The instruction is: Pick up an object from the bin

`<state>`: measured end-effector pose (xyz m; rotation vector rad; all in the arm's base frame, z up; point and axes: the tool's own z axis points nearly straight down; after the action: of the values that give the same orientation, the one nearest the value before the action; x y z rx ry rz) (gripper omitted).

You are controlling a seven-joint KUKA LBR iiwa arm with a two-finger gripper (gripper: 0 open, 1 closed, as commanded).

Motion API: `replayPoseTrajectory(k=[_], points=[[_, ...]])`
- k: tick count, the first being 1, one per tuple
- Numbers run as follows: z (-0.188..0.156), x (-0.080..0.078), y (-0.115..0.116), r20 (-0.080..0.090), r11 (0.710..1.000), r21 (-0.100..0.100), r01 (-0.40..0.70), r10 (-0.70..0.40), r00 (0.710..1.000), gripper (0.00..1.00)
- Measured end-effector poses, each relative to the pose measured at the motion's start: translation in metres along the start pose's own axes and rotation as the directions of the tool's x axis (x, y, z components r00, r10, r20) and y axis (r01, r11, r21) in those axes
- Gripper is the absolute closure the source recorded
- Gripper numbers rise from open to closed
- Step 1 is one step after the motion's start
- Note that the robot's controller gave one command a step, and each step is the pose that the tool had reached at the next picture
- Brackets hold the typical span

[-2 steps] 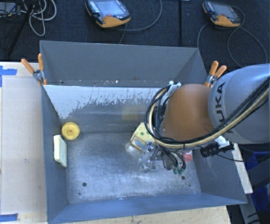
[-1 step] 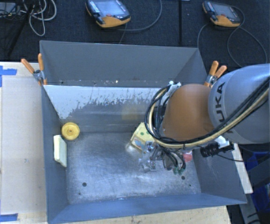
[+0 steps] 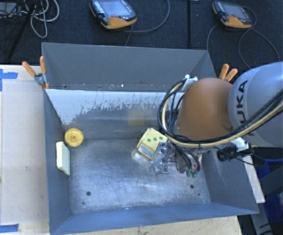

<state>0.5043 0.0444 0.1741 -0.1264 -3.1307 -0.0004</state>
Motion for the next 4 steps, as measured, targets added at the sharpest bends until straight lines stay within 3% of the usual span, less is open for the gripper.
replayPoseTrajectory(k=[1,2,3,4], points=[[0.032,-0.099,-0.003,0.011,0.994,0.000,0.108,-0.108,0.994,0.00],[0.032,-0.098,-0.003,0.009,0.994,0.000,0.107,-0.107,0.994,0.00],[0.076,-0.107,-0.033,0.016,0.996,-0.001,0.087,-0.087,0.996,0.00],[0.085,-0.106,-0.038,0.009,0.997,0.000,0.074,-0.074,0.997,1.00]])
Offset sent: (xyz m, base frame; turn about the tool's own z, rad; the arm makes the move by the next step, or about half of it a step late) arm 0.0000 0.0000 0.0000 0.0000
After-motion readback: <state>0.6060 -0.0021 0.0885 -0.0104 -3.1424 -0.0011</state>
